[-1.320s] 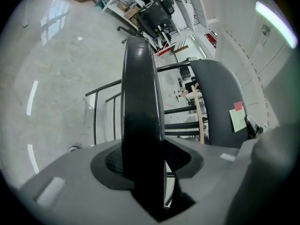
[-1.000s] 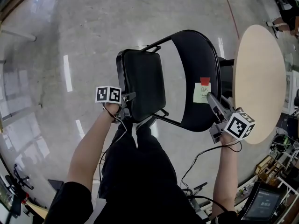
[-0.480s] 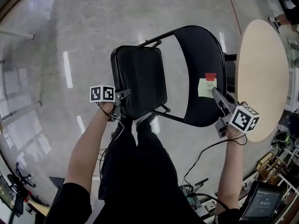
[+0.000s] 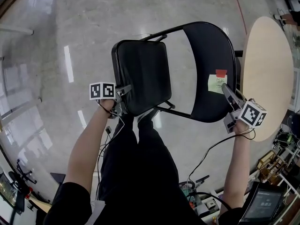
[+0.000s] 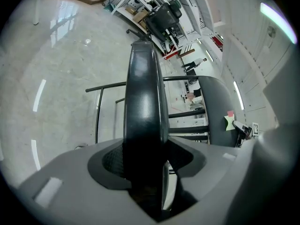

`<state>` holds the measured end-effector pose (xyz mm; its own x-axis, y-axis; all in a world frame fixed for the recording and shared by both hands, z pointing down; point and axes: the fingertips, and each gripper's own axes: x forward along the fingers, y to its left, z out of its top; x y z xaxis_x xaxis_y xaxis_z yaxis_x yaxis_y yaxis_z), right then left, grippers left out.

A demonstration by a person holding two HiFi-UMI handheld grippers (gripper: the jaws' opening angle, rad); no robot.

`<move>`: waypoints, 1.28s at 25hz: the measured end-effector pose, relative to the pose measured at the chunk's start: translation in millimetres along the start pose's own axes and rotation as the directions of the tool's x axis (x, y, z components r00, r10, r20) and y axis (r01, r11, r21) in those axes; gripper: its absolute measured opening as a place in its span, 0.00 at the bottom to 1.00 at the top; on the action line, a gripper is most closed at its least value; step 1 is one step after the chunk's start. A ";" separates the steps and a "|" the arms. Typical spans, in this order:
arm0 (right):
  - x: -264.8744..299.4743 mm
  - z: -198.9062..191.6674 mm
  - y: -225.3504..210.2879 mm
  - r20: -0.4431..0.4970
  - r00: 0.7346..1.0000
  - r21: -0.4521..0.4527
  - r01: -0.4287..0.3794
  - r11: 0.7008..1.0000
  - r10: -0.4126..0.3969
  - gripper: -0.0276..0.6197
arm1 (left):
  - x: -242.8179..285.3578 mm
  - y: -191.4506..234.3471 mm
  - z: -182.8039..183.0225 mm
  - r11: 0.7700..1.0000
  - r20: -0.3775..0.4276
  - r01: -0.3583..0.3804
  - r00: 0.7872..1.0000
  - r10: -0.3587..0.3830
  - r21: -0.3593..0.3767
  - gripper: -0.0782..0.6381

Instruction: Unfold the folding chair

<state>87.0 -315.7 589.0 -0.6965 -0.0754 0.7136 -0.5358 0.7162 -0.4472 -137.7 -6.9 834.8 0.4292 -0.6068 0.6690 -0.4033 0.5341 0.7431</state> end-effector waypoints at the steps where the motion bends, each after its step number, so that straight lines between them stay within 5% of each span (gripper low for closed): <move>1: -0.2 2.1 -6.6 -0.002 1.000 0.006 -0.003 1.000 0.003 0.21 | 3.1 -1.2 1.4 1.000 0.005 -0.003 1.000 0.003 -0.003 0.45; 32: 19.9 -21.0 -86.8 -0.007 0.998 0.061 -0.055 0.997 0.056 0.22 | 9.5 46.7 -5.5 0.999 0.015 -0.018 1.000 0.018 -0.043 0.47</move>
<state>129.7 -364.7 653.3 -0.7219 -0.0301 0.6913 -0.5243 0.6759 -0.5180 -148.0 15.5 876.0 0.4099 -0.6055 0.6822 -0.3754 0.5697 0.7312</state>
